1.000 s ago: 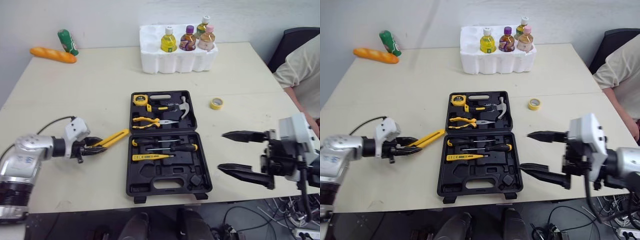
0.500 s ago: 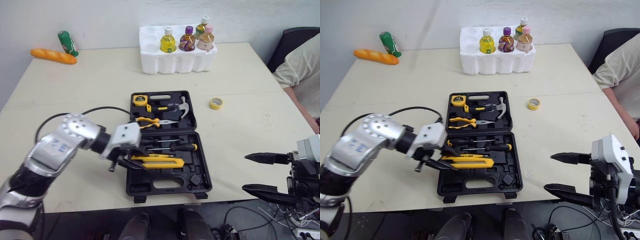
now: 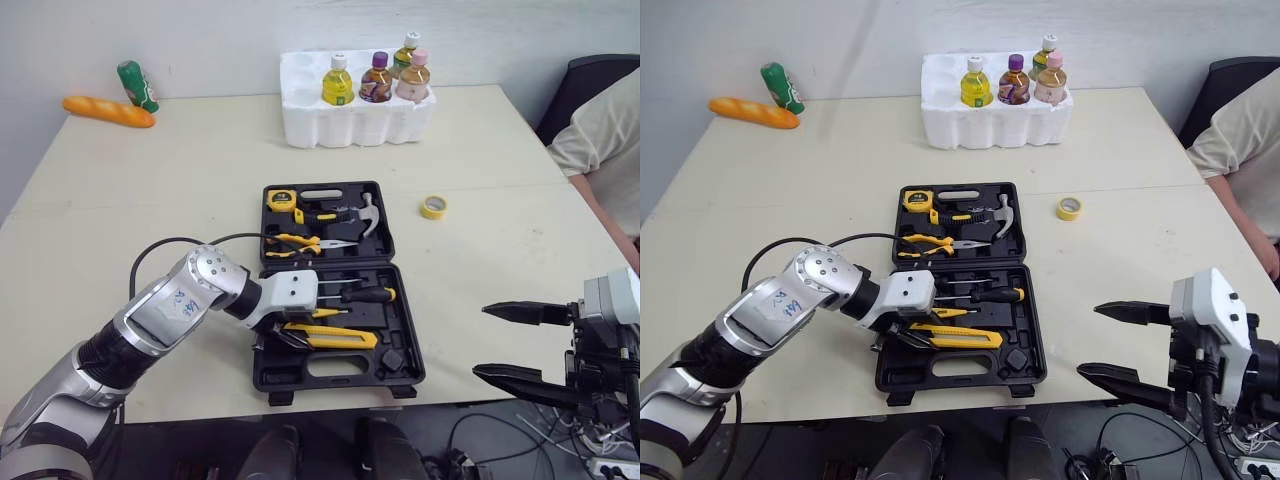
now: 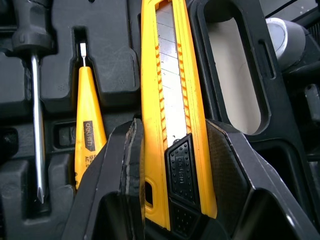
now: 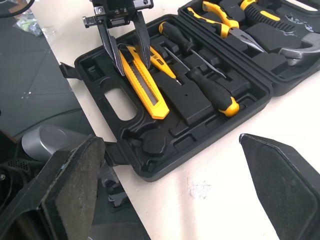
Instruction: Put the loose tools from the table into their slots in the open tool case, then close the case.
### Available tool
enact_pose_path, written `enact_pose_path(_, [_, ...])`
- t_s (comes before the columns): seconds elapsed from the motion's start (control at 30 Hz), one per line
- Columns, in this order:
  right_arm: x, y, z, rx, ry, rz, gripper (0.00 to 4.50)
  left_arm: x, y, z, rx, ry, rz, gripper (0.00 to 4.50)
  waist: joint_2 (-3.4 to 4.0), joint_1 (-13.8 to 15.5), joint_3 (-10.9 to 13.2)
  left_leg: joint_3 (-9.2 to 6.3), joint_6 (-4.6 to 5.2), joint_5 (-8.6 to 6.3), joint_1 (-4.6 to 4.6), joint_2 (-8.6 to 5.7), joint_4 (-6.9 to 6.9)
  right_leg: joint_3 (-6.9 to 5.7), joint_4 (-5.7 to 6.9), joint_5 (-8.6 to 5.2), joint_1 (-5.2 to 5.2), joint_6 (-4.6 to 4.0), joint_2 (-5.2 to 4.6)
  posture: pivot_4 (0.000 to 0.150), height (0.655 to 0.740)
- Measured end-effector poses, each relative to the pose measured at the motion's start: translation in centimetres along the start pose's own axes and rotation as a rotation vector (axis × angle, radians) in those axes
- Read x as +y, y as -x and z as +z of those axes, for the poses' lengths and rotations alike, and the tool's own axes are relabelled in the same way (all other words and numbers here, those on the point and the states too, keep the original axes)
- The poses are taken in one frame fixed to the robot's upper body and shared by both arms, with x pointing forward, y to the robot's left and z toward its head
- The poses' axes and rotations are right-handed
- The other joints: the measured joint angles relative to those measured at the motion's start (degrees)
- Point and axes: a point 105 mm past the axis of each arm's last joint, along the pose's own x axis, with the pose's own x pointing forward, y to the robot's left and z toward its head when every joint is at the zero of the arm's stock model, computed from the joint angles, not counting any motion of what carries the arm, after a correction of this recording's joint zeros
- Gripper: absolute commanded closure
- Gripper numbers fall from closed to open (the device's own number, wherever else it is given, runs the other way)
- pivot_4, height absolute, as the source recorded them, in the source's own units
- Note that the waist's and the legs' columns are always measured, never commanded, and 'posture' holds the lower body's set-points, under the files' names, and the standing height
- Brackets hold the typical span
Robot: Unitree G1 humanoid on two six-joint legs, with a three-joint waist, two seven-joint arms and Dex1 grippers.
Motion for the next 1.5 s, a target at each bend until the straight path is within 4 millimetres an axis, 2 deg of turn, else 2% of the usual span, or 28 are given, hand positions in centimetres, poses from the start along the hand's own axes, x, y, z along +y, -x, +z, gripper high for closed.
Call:
enact_pose_path(0.03, [-0.1,0.0,0.0,-0.003,0.0,-0.006,0.0,-0.1,-0.2,0.2,-0.013,0.011,-0.009,2.08,0.0,0.2,0.0,0.0,0.0,0.0,0.0,0.0,0.02,-0.01,0.01,0.0,0.0,0.0,0.0,0.15,0.7374])
enact_pose_path(0.1, [-0.1,-0.3,0.0,-0.009,0.001,-0.004,0.0,-0.1,0.0,0.2,-0.017,0.028,-0.011,1.32,0.0,0.33,0.0,0.0,0.0,0.0,-0.01,0.0,0.04,0.0,0.02,0.0,0.0,0.0,0.0,0.15,0.7374])
enact_pose_path(0.2, [-0.2,-0.5,0.5,-0.03,0.013,-0.001,0.0,-0.3,1.0,1.1,-0.068,0.063,-0.05,0.06,-0.02,0.33,0.01,-0.02,0.0,0.0,-0.04,0.01,0.06,-0.02,0.03,0.0,-0.02,0.0,0.0,0.15,0.7374])
enact_pose_path(0.27, [-0.1,-0.8,0.8,-0.041,0.01,0.016,0.0,-0.1,2.7,2.2,-0.123,0.04,-0.054,0.02,-0.02,0.32,0.01,-0.03,-0.01,0.0,-0.03,0.01,0.05,-0.03,0.02,0.0,-0.02,0.0,0.0,0.15,0.7374])
enact_pose_path(0.33, [0.1,-1.0,0.5,-0.034,-0.009,0.034,0.0,-0.2,4.2,2.5,-0.147,-0.021,-0.051,0.02,0.03,0.21,-0.02,0.0,-0.02,0.01,0.01,0.01,0.02,-0.01,0.0,0.0,-0.01,-0.01,0.01,0.15,0.7374])
enact_pose_path(0.43, [0.6,-1.7,0.2,-0.026,-0.013,0.064,0.0,-0.7,3.8,2.2,-0.195,-0.099,-0.081,0.02,0.08,0.32,-0.05,0.0,-0.02,0.01,0.02,0.01,0.04,-0.02,-0.03,0.0,0.03,-0.01,0.0,0.15,0.7374])
enact_pose_path(0.57, [0.4,-2.4,0.0,-0.063,-0.025,0.046,0.0,-1.2,1.8,2.7,-0.367,-0.14,-0.118,1.25,0.04,0.61,-0.03,-0.04,0.01,-0.01,-0.1,-0.01,0.36,-0.05,0.03,0.01,0.04,0.02,-0.02,0.15,0.7374])
enact_pose_path(0.67, [0.4,-2.4,0.0,-0.066,-0.03,0.051,0.0,-1.2,0.8,1.6,-0.432,-0.115,-0.11,2.71,0.04,0.53,-0.02,-0.03,0.02,-0.01,-0.11,0.0,0.37,-0.05,0.04,0.01,0.03,0.02,0.0,0.15,0.7374])
enact_pose_path(0.8, [0.4,-2.6,0.2,-0.071,-0.019,0.059,0.0,-1.0,0.4,1.1,-0.441,-0.095,-0.094,4.33,0.05,0.4,-0.03,-0.03,0.03,-0.02,-0.07,0.0,0.36,-0.03,0.07,0.01,0.03,0.02,0.0,0.15,0.7374])
enact_pose_path(0.97, [0.2,-2.6,0.2,-0.062,-0.011,0.054,0.0,-0.9,-1.1,-0.7,-0.392,-0.06,-0.089,4.43,0.05,0.46,-0.03,-0.02,0.03,-0.02,-0.08,-0.02,0.38,-0.03,0.07,0.02,0.03,0.02,-0.01,0.15,0.7374])
enact_pose_path(1.23, [0.3,-2.7,-0.4,-0.057,-0.031,0.042,0.0,-0.8,-1.8,-1.2,-0.285,-0.148,-0.073,4.43,0.07,0.53,-0.22,-0.03,0.05,-0.04,0.02,-0.01,0.36,-0.03,0.06,0.02,0.13,0.03,-0.01,0.15,0.7374])
enact_pose_path(1.3, [0.3,-2.6,-0.6,-0.053,-0.032,0.038,0.0,-0.7,-2.0,-1.9,-0.221,-0.168,-0.062,4.43,0.11,0.51,-0.37,0.0,0.06,-0.04,0.32,-0.01,0.18,0.01,-0.01,0.01,0.37,0.02,-0.01,0.15,0.7374])
enact_pose_path(1.37, [0.3,-2.6,-0.7,-0.048,-0.035,0.033,0.0,-0.8,-2.1,-2.1,-0.194,-0.179,-0.065,4.43,0.19,0.39,-0.46,0.0,0.14,-0.1,0.94,0.05,-0.22,-0.02,-0.36,0.0,1.03,0.0,0.0,0.15,0.7374])
enact_pose_path(1.5, [0.2,-2.6,-1.2,-0.033,-0.037,0.021,0.0,-0.6,-2.3,-2.0,-0.194,-0.186,-0.05,4.43,0.53,0.35,-0.78,-0.01,0.5,-0.37,1.14,0.08,-0.28,-0.01,-0.46,0.0,1.19,0.0,0.02,0.15,0.7374])
